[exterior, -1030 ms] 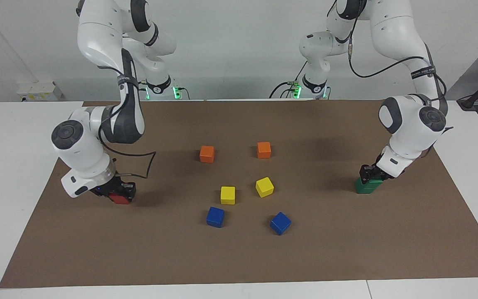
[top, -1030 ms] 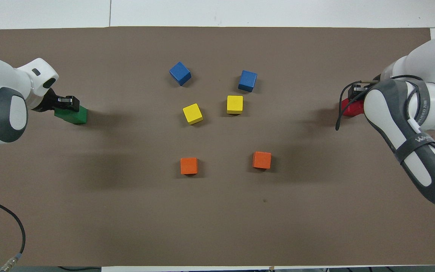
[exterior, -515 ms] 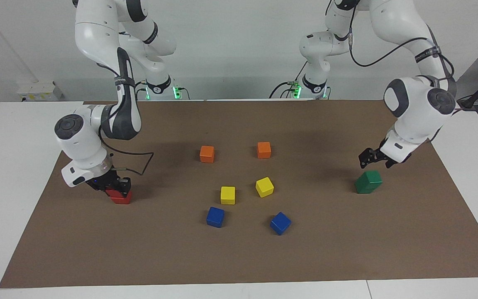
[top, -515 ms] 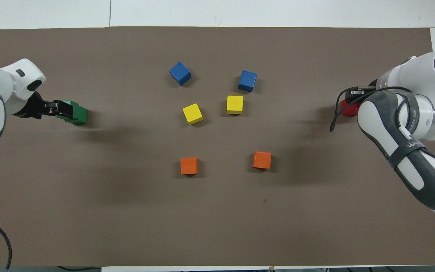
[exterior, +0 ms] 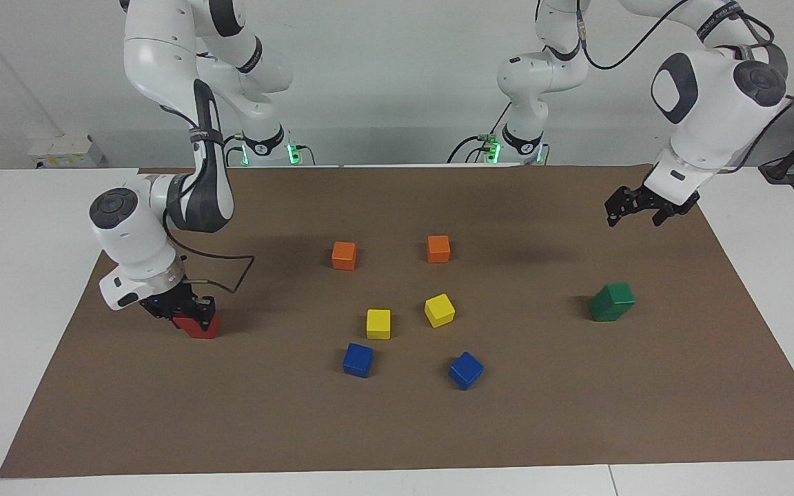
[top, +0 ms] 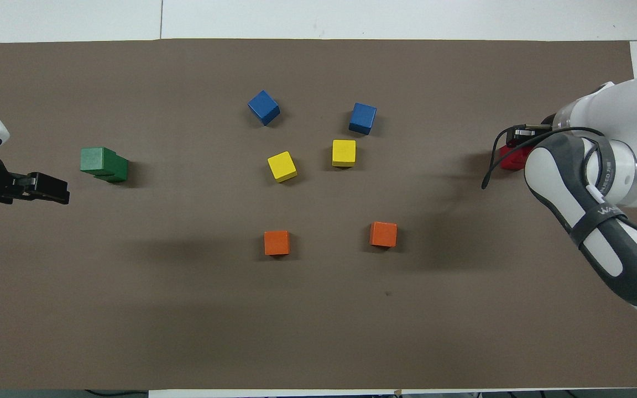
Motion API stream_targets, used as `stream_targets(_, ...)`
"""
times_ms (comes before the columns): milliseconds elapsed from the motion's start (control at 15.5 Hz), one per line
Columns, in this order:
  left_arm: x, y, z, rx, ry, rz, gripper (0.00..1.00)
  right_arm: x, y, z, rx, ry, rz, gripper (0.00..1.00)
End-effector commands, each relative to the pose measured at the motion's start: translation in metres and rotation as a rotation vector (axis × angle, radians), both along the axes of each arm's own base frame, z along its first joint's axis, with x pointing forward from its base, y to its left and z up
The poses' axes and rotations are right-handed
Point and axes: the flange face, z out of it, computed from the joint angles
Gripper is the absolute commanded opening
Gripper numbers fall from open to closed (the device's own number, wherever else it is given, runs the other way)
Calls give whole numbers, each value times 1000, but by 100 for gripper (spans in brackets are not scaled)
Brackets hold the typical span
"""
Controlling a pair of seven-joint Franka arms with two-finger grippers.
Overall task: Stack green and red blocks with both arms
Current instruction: 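Open and withdraw the left gripper while the right gripper releases and withdraws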
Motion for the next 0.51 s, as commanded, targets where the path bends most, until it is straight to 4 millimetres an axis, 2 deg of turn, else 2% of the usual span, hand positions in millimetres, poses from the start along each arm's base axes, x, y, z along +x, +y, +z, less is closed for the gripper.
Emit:
stream_targets(0,-9,-5,-7,-12,22,-11,100,-2,-1,1,19,-18,-16,58)
stream_targets(64,-7,-5,-6,-13,8,-6,100,-2,-1,1,19,-19,-14,100)
stream_targets(322,-1,-19,-1,-9,3,38,100,0,1,8,13,-14,0,100)
stream_targets(450,6,-25,15,-10,28,33,100,4,9,34,11,15,19,100)
